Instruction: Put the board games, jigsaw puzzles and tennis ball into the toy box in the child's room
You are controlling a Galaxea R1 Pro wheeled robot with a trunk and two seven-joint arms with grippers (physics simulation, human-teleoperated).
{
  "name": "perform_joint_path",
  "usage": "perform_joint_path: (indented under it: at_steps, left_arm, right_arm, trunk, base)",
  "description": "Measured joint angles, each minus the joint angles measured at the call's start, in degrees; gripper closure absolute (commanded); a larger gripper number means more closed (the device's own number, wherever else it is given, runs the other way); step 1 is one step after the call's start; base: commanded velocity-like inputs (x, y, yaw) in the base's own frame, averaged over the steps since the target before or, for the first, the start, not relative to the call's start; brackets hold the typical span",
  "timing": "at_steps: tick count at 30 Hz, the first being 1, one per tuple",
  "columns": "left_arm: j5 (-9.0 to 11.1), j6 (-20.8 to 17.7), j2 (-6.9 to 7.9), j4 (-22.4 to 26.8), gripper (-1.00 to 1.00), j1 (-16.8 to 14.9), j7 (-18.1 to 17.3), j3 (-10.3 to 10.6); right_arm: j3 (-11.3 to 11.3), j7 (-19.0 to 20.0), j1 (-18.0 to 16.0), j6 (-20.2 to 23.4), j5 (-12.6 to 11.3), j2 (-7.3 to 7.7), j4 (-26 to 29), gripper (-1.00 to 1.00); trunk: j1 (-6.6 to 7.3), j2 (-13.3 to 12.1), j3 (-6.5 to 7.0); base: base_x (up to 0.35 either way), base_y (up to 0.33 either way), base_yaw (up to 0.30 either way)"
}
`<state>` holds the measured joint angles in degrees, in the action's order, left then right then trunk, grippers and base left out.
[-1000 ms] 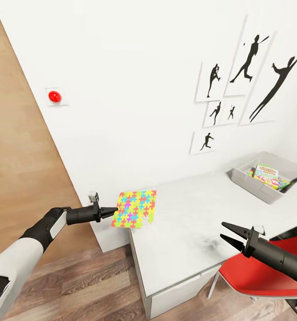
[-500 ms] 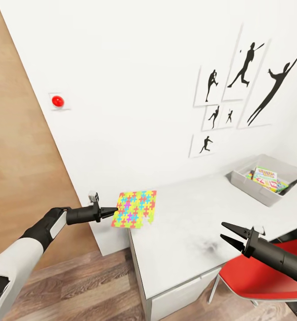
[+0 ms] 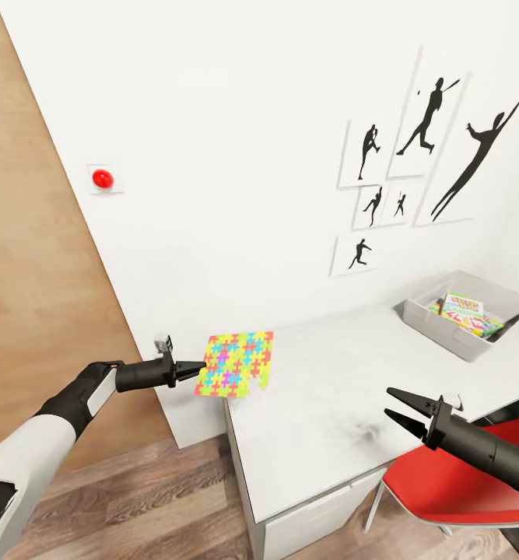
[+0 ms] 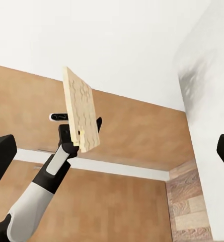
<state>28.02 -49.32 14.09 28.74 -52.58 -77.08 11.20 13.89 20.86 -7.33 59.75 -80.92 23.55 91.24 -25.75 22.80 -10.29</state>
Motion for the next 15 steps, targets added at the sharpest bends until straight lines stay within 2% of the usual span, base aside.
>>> perform_joint_path:
  at_steps: [15]
  left_arm:
    - [0.0,0.0,0.00,0.1,1.00,0.0,0.0,0.0]
  right_arm:
    - [0.0,0.0,0.0,-0.1,0.0,0.00,0.0,-1.00]
  trunk:
    - [0.00,0.0,0.00]
  base:
    - [0.000,0.000,0.000]
